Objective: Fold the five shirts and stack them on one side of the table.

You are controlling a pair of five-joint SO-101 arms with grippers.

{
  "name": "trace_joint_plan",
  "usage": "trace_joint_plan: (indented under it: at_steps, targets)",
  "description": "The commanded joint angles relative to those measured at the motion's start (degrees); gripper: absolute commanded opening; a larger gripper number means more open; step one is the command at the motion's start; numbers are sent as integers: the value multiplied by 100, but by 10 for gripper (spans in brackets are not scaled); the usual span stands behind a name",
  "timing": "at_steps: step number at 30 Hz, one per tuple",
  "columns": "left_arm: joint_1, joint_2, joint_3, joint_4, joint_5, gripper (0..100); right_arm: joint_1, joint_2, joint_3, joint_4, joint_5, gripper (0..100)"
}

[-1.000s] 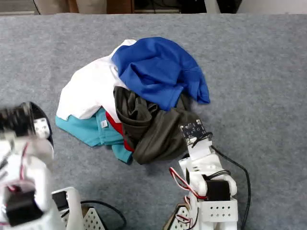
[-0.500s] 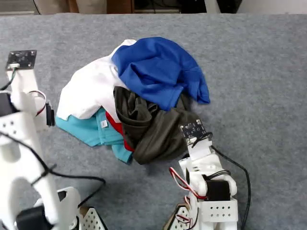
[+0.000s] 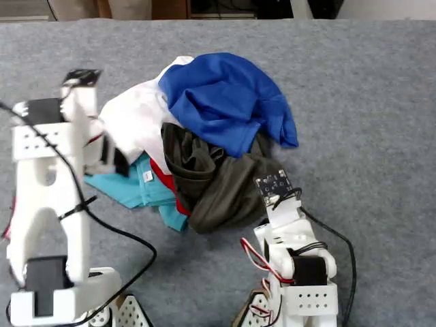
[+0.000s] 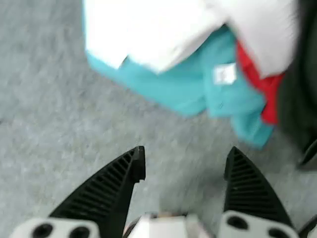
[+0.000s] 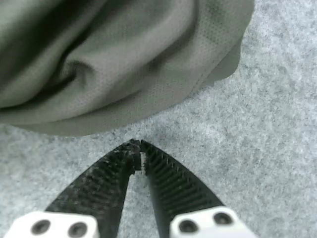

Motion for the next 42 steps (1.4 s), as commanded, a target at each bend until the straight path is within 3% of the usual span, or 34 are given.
trace_joint_plan:
  at_steps: [1, 7, 12, 25, 33, 38, 42]
  targets:
    - [193, 391, -316, -888, 633, 264, 48, -462, -40, 35, 35, 5]
    - [18, 1059, -308, -2198, 1134, 178, 48, -462, -40, 35, 35, 5]
    - [-202, 1490, -299, -3042, 1152, 16, 48, -462, -40, 35, 35, 5]
    - [-721, 1771, -651, -2945, 1169, 22, 48, -462, -40, 35, 35, 5]
    - [-1196, 2721, -624, -2523, 2514, 274, -268, -470, -40, 44, 26, 5]
    - [-1178, 3301, -598, -2787, 2558, 272, -822, -470, -40, 53, 9, 5]
    - [-1152, 3749, -607, -3174, 2576, 179, -1323, -470, -48, -246, 53, 5]
